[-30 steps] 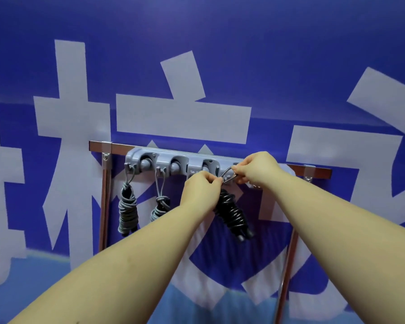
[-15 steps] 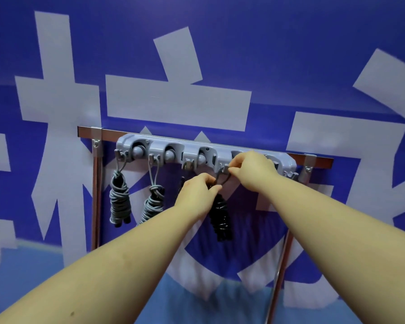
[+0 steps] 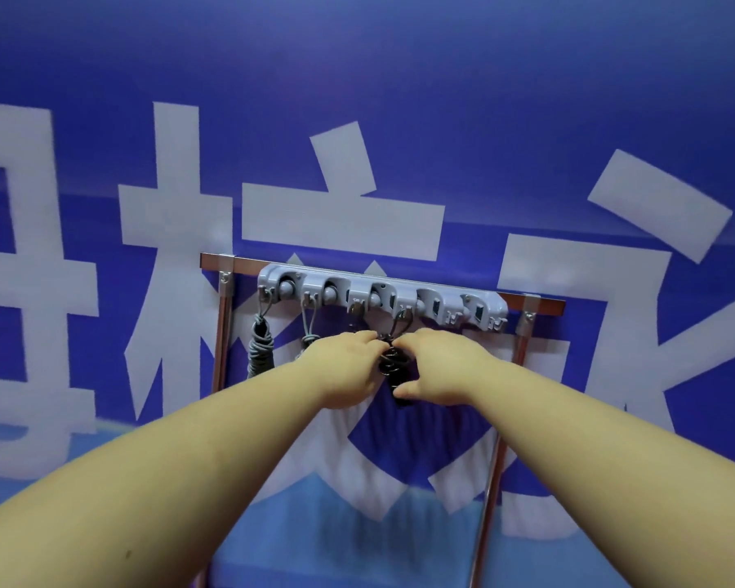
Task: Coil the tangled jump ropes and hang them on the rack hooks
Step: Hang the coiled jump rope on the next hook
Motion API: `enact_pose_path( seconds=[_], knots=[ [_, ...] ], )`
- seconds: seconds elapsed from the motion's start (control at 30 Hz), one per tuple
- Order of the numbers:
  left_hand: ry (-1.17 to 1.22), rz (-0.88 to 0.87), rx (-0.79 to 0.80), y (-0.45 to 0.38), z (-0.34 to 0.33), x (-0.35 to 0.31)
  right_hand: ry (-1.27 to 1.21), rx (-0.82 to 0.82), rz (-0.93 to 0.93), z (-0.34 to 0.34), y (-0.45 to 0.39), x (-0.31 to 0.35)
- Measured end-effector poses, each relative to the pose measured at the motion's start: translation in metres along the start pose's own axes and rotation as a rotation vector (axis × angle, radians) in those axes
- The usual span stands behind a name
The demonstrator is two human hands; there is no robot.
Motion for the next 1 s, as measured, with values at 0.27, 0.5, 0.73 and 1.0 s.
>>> enact_pose_path(
  seconds=[0.27, 0.5, 0.73, 1.0],
  knots=[
    [0.006, 0.075, 0.082, 0.070, -0.056, -0.007, -0.090, 0.085, 0.071, -0.068, 0.037, 0.045],
    [0.070, 0.129, 0.167, 0.071, -0.151, 0.009, -0.203, 0.064, 0.085, -0.145, 0.018, 0.060],
    [0.094, 0.120, 0.300, 0.042, -0.268, 0.028, -0.201, 0.257, 0.116, -0.272, -0.022, 0.067],
    [0.178, 0.168, 0.526, 0.030, -0.413, 0.045, -0.351, 0.469, 0.071, -0.426, -0.051, 0.078]
  ],
)
Point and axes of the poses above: each hand's wrist, its own y-axis away from the middle knuckle, its own z-axis out of the back of the hand, x = y × z, the point moved 1 cm from there along -y, towards the middle knuckle, and after that the axes turned 12 degrees about x, right-handed, at the moved point
